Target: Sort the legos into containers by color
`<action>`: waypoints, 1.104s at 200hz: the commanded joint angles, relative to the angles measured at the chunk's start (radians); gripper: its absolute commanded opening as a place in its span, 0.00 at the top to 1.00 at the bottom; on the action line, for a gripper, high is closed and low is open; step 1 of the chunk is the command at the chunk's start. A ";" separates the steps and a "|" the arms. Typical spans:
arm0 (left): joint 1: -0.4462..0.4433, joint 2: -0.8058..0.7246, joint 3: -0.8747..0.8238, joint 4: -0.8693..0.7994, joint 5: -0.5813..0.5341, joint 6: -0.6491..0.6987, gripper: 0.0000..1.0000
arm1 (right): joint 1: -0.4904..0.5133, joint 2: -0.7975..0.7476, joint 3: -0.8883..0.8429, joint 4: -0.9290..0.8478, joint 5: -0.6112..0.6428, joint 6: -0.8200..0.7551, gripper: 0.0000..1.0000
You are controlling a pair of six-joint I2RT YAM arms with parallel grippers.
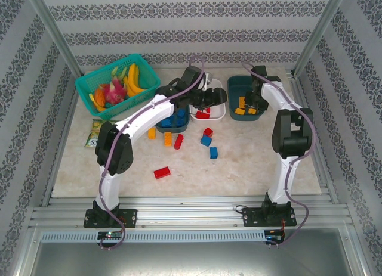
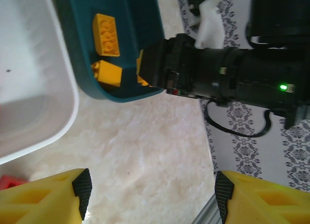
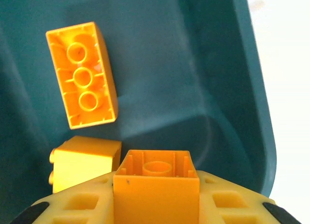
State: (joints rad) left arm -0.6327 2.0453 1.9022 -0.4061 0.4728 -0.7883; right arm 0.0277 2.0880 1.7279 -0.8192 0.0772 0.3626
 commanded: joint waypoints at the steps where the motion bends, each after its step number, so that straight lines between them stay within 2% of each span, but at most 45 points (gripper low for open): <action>1: -0.013 0.019 0.051 -0.013 0.026 0.028 0.29 | -0.011 0.058 0.075 -0.050 0.025 -0.023 0.67; 23: -0.015 0.021 0.057 -0.025 0.025 0.035 0.29 | -0.013 0.096 0.106 -0.062 0.025 -0.025 0.64; 59: -0.015 0.006 0.052 -0.068 0.011 0.054 0.29 | -0.014 0.130 0.157 -0.082 0.008 -0.021 0.49; 82: -0.016 -0.020 0.022 -0.079 -0.001 0.058 0.29 | -0.012 0.115 0.174 -0.086 0.002 -0.019 0.42; 105: -0.016 -0.054 -0.011 -0.089 -0.020 0.062 0.29 | 0.003 0.061 0.188 -0.084 -0.003 -0.027 0.39; 131: -0.016 -0.105 -0.054 -0.119 -0.058 0.077 0.29 | 0.028 -0.057 0.164 -0.062 -0.018 -0.024 0.38; 157: -0.016 -0.167 -0.131 -0.152 -0.094 0.093 0.30 | 0.076 -0.238 0.061 0.015 -0.038 -0.019 0.38; 191: -0.016 -0.265 -0.260 -0.192 -0.161 0.114 0.31 | 0.156 -0.511 -0.186 0.140 -0.110 0.003 0.37; 221: -0.016 -0.371 -0.399 -0.257 -0.227 0.123 0.32 | 0.234 -0.748 -0.430 0.252 -0.257 0.021 0.35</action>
State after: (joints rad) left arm -0.6357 1.7542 1.5974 -0.5659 0.3286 -0.7017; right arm 0.2184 1.4513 1.4555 -0.6559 -0.0494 0.3573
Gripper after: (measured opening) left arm 0.681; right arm 0.639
